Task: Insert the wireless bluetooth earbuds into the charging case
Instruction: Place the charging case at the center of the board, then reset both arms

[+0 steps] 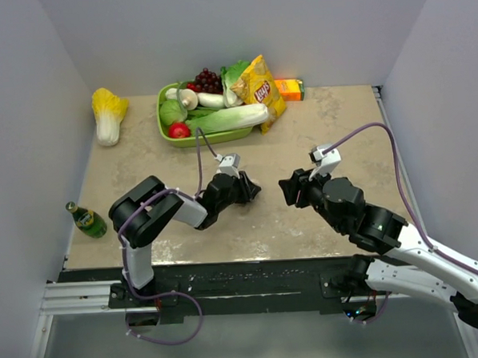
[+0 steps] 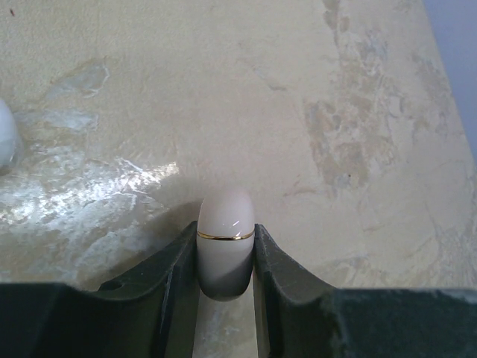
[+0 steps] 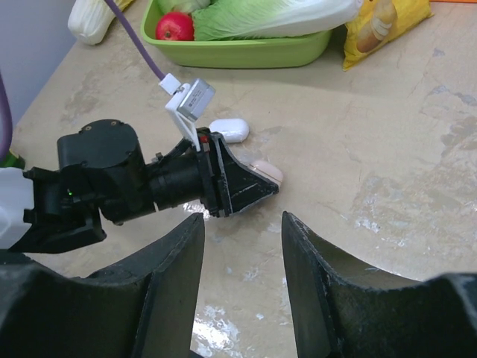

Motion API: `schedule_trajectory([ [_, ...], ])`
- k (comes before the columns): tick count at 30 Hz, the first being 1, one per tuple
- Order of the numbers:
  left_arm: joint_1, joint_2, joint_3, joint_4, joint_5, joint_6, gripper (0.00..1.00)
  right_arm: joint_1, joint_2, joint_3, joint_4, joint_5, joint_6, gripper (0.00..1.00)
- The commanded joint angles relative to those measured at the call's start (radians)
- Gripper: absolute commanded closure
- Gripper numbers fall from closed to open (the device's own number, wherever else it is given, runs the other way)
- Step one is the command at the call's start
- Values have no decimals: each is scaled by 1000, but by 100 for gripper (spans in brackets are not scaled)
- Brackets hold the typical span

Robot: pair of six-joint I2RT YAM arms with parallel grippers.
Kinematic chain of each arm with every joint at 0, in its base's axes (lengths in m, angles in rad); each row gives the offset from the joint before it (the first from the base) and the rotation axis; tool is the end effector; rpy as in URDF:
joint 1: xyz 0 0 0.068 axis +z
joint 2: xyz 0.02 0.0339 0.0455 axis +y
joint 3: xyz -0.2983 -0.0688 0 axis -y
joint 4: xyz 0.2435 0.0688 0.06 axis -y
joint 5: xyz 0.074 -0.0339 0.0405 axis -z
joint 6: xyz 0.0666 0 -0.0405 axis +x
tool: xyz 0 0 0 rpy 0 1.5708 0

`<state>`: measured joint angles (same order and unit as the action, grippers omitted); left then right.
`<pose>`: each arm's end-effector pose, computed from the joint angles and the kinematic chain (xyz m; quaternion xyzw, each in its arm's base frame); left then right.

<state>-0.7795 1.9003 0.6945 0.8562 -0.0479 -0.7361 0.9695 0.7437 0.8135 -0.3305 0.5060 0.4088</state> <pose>0.2807 -0.2729 0.1416 0.0040 0.8192 -0.3797 0.4298 0.1211 0.1194 0.3582 -0.0659 0.7800 0.2218 0.5814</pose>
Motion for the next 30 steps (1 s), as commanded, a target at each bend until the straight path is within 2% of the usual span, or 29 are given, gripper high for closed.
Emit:
schedule_trajectory([
  [1, 29, 29, 59, -51, 43, -29, 66, 0, -18, 10, 11, 14, 15, 51],
  [4, 45, 42, 56, -72, 85, -40, 52, 0, -17, 10, 11, 14, 13, 49],
  [7, 62, 49, 43, -86, 118, -63, 43, -2, -14, 9, 13, 12, 12, 48],
  [12, 109, 2, -26, -86, 137, -85, 34, 0, -20, 6, 10, 14, 15, 47],
  [16, 141, -99, -88, -129, 105, -92, 32, 0, -18, 0, 11, 12, 18, 47],
  [18, 157, -185, -101, -210, 73, -88, 31, 0, -15, 0, 13, 12, 16, 47],
  [21, 161, -304, -105, -362, -50, -71, 29, 0, -17, -2, 16, 11, 15, 46],
  [25, 158, -435, -110, -491, -110, -54, 28, 0, -6, -10, 41, 5, 15, 46],
  [30, 155, -645, -208, -491, -185, -95, 29, 0, 8, -27, 56, 2, 15, 45],
])
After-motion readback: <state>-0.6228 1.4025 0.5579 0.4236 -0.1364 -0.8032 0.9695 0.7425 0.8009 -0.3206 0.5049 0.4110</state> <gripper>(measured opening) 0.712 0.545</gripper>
